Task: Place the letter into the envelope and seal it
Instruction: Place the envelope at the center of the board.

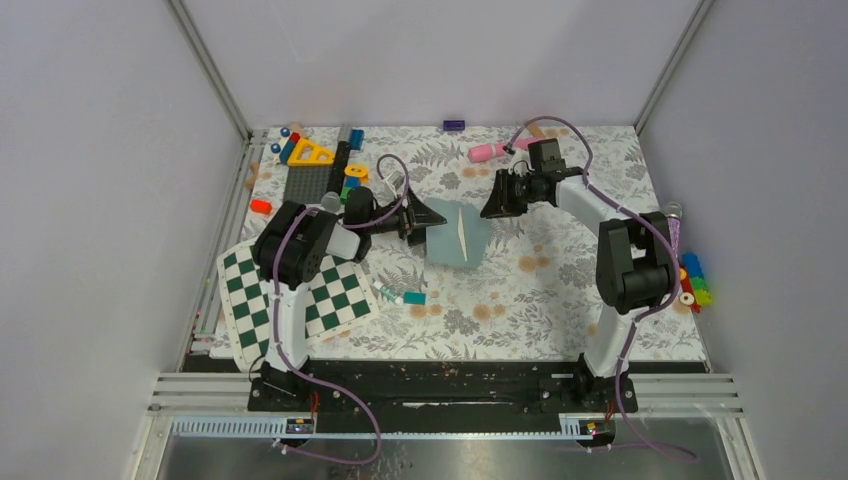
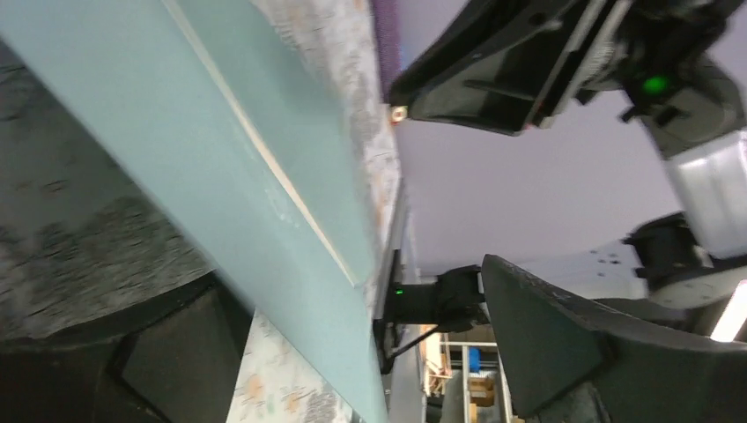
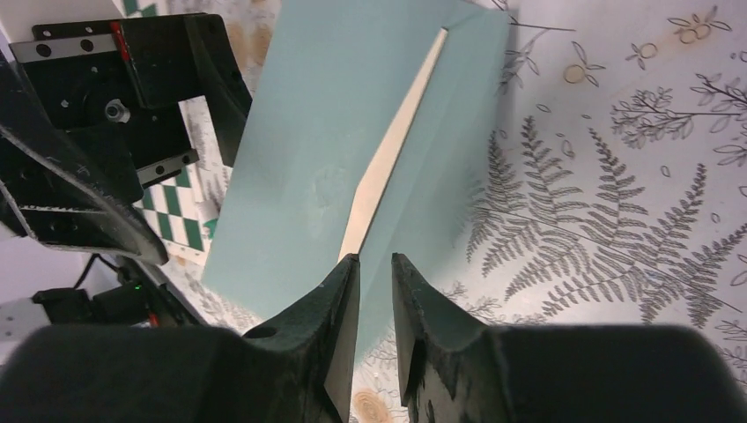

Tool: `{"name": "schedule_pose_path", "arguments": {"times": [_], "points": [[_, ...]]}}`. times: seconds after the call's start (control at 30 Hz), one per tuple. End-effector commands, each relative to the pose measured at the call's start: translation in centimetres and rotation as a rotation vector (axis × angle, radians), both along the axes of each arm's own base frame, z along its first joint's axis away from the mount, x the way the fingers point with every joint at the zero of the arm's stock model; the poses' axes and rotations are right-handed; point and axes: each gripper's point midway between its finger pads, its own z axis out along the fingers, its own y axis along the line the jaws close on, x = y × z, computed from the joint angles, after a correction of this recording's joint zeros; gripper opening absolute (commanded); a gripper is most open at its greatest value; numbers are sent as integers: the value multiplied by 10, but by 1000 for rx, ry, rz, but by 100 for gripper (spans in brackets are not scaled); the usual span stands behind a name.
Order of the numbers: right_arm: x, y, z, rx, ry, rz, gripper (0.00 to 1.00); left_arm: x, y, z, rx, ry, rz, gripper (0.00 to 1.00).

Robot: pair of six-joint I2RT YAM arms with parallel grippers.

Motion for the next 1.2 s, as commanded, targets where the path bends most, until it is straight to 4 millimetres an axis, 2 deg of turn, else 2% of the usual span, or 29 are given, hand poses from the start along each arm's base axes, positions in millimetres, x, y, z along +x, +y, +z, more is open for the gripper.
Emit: {"name": "schedule_pose_path", "arguments": {"times": [0.0,0.1,0.2,0.27,0.37,0.5,0.53,0.63,0.77,0.83,0.93,1.0,1.07,1.17], "points": [[-3,-12,-23,-91,7,4,27,6,13,-32,158,-6,62,99],[-5,-19,-38,-143,23,7,30,13,30,-42,249,-1,125,99],[-4,-21,-36,-144,24,2,36,21,43,-37,292,-21,159,99],[-1,-21,-27,-143,4,-1,40,22,48,-40,355,-27,165,99],[2,-21,-7,-141,-41,-5,45,23,56,-42,441,-47,172,99],[4,-30,24,-182,-152,-7,61,33,67,-19,586,-158,200,99],[4,-33,33,-195,-186,-6,67,34,69,-17,630,-186,192,99],[0,-40,59,-224,-290,3,97,41,79,-13,761,-260,196,99],[-10,-43,95,-228,-436,49,100,45,96,-2,849,-357,200,99],[-22,-41,112,-208,-502,91,100,40,102,7,865,-416,186,99],[-39,-37,132,-176,-573,139,100,18,95,16,823,-489,58,99],[-52,-34,139,-150,-606,182,100,-2,89,20,769,-602,-89,99],[-63,-32,144,-136,-630,213,100,-35,86,23,701,-726,-317,99],[-76,-32,148,-128,-654,246,99,-65,105,7,749,-859,-555,99]]}}
